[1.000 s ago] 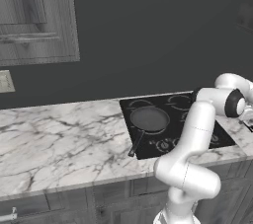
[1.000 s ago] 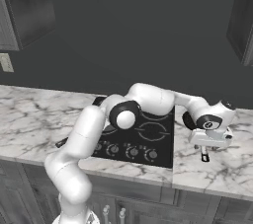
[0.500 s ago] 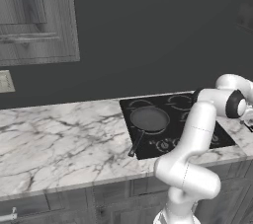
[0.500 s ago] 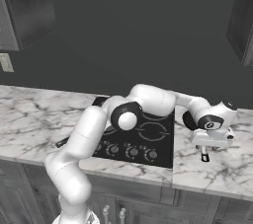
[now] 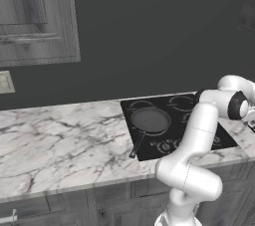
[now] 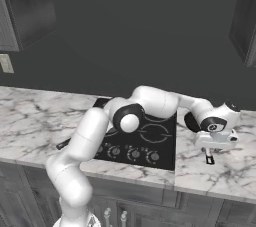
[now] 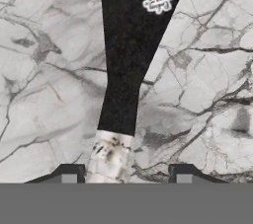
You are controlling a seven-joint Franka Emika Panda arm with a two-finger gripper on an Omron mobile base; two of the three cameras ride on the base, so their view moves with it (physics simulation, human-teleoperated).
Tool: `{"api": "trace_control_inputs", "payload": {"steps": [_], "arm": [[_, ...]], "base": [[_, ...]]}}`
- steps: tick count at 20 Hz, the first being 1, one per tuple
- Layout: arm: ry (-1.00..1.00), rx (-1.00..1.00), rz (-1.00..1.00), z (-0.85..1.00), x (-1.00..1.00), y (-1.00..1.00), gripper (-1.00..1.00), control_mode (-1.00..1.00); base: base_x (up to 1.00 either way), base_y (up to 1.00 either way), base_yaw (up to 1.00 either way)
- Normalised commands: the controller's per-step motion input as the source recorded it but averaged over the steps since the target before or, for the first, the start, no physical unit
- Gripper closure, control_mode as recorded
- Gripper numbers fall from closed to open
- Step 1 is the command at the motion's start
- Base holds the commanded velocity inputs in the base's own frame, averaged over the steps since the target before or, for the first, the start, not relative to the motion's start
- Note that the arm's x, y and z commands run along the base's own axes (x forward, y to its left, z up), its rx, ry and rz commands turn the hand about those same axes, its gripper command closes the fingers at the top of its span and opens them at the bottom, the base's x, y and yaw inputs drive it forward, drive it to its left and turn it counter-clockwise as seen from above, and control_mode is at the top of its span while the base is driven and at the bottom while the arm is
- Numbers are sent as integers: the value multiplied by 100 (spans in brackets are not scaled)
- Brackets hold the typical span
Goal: Place both pans onto different burners. Then place the lemon wedge and the chicken drumstick on different pans.
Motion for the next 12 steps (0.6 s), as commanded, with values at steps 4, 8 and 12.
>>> {"api": "trace_control_inputs", "payload": {"steps": [4,8,12], "arm": [[0,0,0,-25,0,0,100,-100],[0,0,0,-32,0,0,100,-100],[0,0,0,-32,0,0,100,-100]], "base": [[0,0,0],[0,0,0],[0,0,0]]}}
